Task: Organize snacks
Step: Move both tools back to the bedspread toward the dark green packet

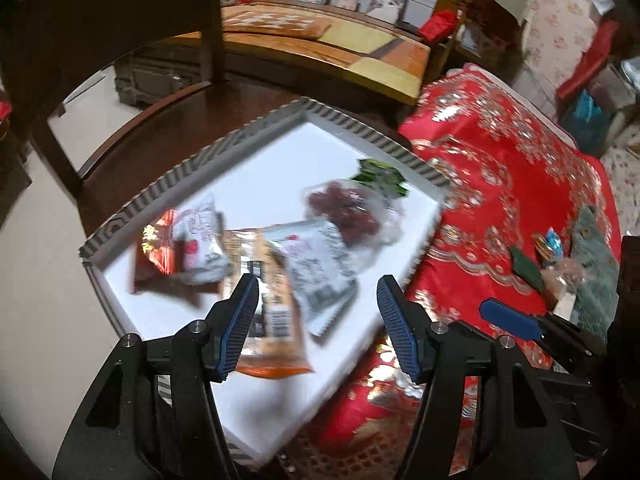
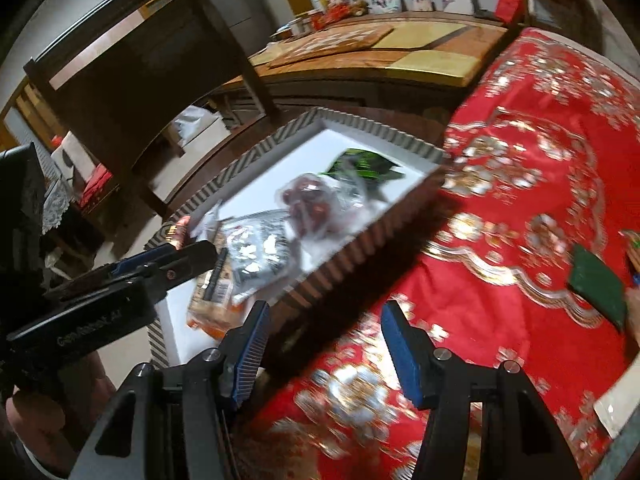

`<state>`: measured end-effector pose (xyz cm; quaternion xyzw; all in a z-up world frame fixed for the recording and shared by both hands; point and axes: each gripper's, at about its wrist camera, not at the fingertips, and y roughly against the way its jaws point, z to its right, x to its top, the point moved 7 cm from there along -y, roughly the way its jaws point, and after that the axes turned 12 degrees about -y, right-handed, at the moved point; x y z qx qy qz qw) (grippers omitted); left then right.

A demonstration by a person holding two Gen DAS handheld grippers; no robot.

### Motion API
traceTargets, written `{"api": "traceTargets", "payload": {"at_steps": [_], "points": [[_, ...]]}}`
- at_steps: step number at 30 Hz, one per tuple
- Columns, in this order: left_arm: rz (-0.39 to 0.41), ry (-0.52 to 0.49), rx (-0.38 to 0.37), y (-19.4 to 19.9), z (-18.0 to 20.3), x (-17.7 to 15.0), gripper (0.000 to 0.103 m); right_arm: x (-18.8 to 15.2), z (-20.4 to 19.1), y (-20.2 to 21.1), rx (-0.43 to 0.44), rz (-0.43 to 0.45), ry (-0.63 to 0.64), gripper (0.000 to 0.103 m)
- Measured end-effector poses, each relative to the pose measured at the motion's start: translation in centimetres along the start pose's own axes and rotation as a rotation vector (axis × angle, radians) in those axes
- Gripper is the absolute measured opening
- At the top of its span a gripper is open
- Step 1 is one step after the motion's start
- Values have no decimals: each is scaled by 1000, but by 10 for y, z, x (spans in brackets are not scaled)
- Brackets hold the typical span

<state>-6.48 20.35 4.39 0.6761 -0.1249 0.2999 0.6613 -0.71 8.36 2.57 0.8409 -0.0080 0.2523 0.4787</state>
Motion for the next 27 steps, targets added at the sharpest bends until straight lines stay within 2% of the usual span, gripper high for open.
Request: {"api": "traceTargets", "payload": {"at_steps": [5,10,14,17,21,27], "points": [[-24,-58,-41,-6,32,-3,62,-9,38,18,-33,15,-51,55],[-49,-110,-72,-14,59,-5,62,-10,105,39,-111,36,-116,55],[-72,-127,-83,-25,71,-7,62,4,172,60,-199,68,-195,55],[-95,-126,-91,-32,76,-9,62,23,211,70,-232,83,-236,55],[-100,-145,-74,-37,82,-8,62,54,224,64,-204,77,-206,56],[-103,-152,-75,-34,83,-4,62,88,227,18,-173,0,-84,56]]}}
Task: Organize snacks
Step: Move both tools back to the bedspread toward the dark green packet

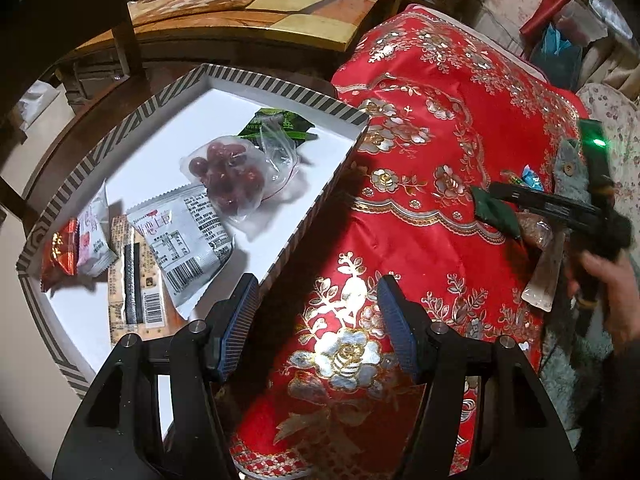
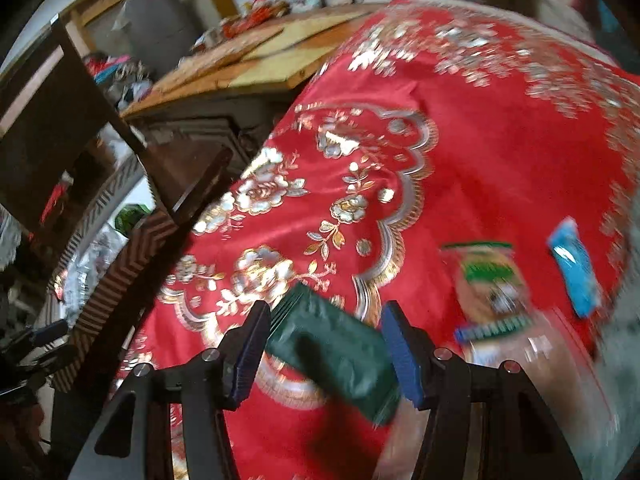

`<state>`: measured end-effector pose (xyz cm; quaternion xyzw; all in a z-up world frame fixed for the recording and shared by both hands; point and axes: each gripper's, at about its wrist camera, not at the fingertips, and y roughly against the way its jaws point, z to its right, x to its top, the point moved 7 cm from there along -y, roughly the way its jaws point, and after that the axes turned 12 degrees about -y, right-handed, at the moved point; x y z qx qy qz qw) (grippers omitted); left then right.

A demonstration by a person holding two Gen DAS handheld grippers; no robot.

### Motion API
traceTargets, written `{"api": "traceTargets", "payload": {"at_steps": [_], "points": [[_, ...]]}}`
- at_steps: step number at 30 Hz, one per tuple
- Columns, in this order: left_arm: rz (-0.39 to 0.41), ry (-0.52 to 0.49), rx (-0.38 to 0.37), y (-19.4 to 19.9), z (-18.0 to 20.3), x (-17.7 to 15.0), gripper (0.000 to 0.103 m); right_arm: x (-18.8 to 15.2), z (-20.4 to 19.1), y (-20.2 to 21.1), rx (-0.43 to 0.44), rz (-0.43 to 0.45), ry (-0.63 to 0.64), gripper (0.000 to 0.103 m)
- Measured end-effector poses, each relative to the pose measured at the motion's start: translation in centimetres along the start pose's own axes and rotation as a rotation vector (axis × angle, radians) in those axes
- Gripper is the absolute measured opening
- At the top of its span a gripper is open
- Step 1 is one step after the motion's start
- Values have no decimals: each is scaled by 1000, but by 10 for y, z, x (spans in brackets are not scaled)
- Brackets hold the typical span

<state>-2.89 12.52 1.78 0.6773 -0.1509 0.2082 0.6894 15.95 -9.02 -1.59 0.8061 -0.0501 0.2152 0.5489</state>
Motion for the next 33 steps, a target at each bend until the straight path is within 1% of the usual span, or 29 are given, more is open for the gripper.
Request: {"api": "traceTargets", "payload": {"at_steps": [1,3,5,8,10,11,14,15,17,18,19,21,23,25,27,30,33], "points": [[0,-2,2,1,0,0,62,2,2,-8,-8,-15,6,56],[-2,-6,1,1,0,1,62,1,8,-23,6,-72,-6,56],[-1,-4,-1,1,-1,1,62,-2,8,-21,32,-77,-28,56],[5,7,-15,1,2,3,62,-28,-8,-5,118,-116,-54,57],[5,-1,-29,0,9,3,62,-47,-19,2,116,-126,-44,58],[4,-6,-34,0,11,3,62,-58,-27,6,111,-115,-34,58],[-5,-34,-59,-1,24,2,62,-76,-46,12,155,-98,-30,58],[-4,-45,-70,-1,28,2,62,-79,-50,15,155,-79,-31,58],[12,-82,-109,1,38,7,62,-80,-48,23,125,-32,-47,58],[17,-96,-126,1,42,9,62,-80,-45,31,125,-7,-70,58],[21,-127,-159,0,49,13,62,-81,-41,39,133,10,-89,58],[20,-163,-192,-4,60,18,62,-82,-27,63,140,65,-137,59],[23,-201,-229,-9,74,24,62,-87,-7,83,123,107,-195,65],[14,-238,-278,-16,92,29,62,-94,12,93,107,120,-258,67],[4,-273,-305,-22,109,31,62,-102,29,98,79,132,-307,67],[-4,-332,-313,-32,130,35,62,-103,49,100,44,145,-375,67],[-17,-380,-321,-42,146,38,62,-98,56,104,43,160,-387,67]]}}
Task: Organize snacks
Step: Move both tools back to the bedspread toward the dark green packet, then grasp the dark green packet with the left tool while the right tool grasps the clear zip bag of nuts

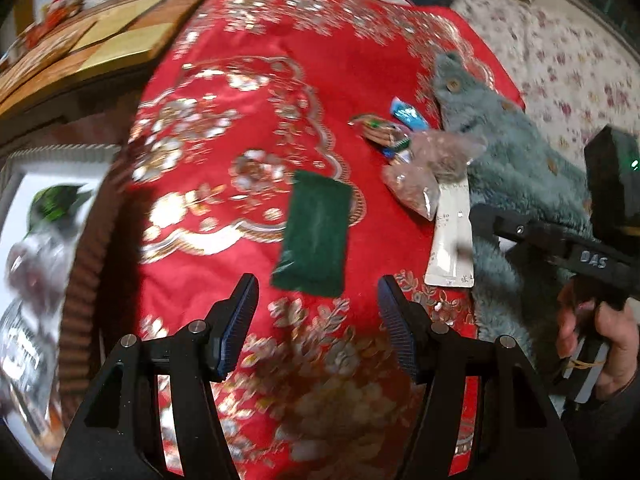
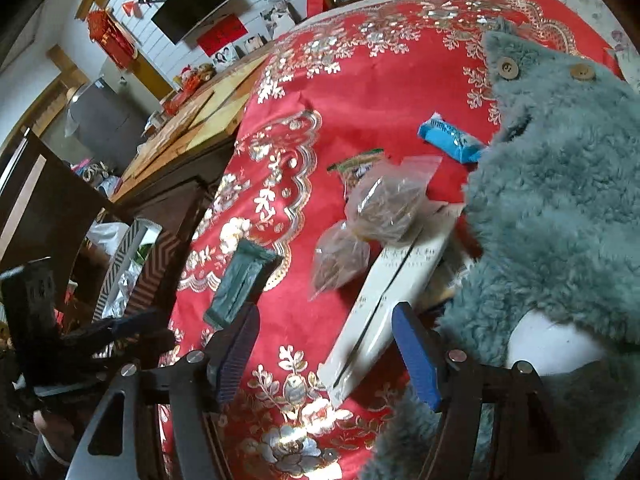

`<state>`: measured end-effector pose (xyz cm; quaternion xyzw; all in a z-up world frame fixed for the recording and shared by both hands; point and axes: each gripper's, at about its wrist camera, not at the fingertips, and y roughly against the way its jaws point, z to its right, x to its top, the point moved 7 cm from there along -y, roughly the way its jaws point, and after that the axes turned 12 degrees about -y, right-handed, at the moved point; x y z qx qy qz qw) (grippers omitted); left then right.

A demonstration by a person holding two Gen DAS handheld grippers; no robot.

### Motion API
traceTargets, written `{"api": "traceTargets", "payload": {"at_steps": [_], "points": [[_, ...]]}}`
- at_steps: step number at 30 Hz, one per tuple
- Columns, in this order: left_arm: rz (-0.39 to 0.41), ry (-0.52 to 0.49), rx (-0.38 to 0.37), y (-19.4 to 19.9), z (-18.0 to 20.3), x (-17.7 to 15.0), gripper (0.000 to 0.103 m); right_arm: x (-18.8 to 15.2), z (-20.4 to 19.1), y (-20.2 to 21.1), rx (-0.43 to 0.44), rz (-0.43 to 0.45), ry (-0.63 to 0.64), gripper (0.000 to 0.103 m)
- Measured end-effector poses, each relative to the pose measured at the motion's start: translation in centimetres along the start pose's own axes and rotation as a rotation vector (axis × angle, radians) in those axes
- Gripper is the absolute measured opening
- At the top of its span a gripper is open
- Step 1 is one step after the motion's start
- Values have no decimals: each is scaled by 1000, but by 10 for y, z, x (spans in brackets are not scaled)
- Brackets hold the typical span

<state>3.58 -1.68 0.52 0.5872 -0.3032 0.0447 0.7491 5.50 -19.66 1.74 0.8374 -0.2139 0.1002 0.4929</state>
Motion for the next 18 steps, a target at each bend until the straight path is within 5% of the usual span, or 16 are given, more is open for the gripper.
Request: {"api": "traceTargets", "payload": {"at_steps": [6,14,18], "points": [[-6,-32,-19,-21,6,20,62,5,5,7,10,28,-13,67],[-53,-28,50,-56,0,28,62,8,7,8,-4,46,-3,67],[-59,26,56,-62,-12,26,45,15,6,1,-38,55,16,67]]}}
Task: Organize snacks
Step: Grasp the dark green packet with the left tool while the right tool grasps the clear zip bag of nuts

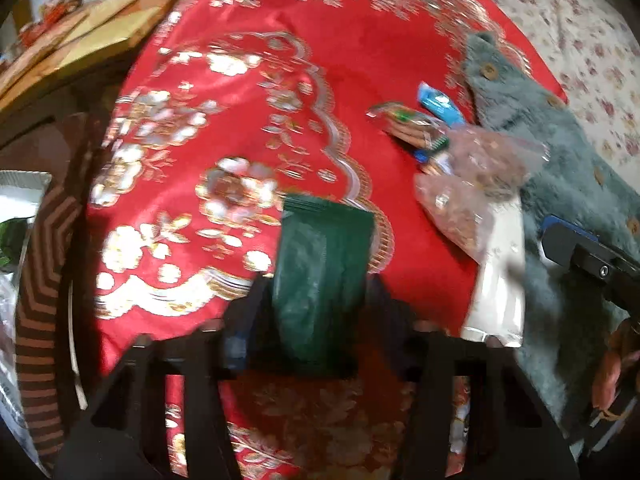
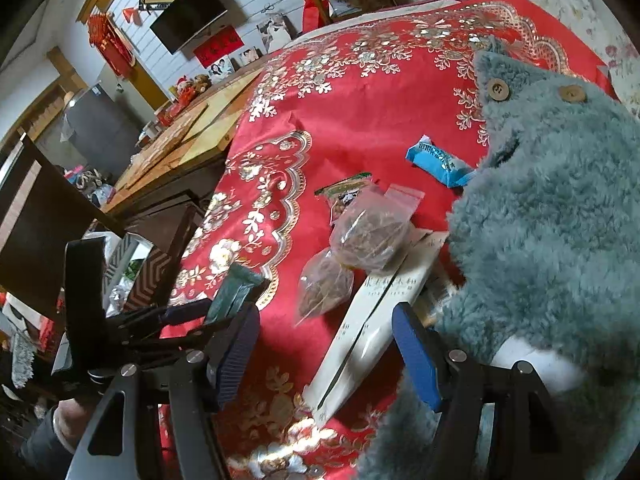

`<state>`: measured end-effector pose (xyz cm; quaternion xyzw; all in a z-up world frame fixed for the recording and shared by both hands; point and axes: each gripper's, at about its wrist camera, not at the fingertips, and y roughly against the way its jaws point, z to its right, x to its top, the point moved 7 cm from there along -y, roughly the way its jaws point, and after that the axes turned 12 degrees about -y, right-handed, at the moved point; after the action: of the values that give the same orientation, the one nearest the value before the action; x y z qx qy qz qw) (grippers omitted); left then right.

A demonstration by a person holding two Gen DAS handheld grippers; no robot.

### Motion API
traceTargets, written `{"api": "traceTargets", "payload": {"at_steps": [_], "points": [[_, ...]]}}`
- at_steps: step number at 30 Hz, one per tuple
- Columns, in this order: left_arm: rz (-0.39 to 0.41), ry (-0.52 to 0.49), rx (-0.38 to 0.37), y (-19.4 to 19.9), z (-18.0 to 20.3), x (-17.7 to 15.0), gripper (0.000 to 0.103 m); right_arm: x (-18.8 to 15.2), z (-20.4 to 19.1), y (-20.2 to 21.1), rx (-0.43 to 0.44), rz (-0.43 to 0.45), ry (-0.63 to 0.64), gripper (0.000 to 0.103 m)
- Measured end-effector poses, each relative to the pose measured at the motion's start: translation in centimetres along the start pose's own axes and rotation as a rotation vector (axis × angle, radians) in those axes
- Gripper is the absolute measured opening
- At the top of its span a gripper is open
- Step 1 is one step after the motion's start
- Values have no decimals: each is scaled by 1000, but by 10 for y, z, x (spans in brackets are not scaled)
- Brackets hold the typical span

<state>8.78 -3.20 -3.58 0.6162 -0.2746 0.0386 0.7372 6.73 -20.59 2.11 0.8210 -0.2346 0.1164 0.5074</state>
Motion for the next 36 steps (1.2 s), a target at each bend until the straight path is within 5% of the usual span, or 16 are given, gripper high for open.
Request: {"api": "traceTargets", "payload": {"at_steps": [9,10,12,19,26,28,30,32,36], "points": [[8,28,-24,7,-6,-6,39,40,1,-49,-160,31,20,68],[9,33,-26,7,-6,-5,38,44,1,-55,-150,35,20,65],[9,39,-26,6,-5,-3,36,48,2,-64,-140,35,31,35],[21,83,-21,16,-13,-9,13,30,-10,-38,-71,48,75,31],[31,108,-108,25,-9,-16,13,5,-28,-3,-39,61,126,31],[37,110,-108,29,-5,-13,17,-2,-27,6,-35,61,122,31],[37,105,-90,30,-1,-9,49,-4,-22,11,-36,61,110,31],[28,120,-88,25,2,-7,63,-5,-15,14,-31,60,85,31],[-23,137,-35,2,7,0,63,-7,-10,16,-13,51,63,31]]}}
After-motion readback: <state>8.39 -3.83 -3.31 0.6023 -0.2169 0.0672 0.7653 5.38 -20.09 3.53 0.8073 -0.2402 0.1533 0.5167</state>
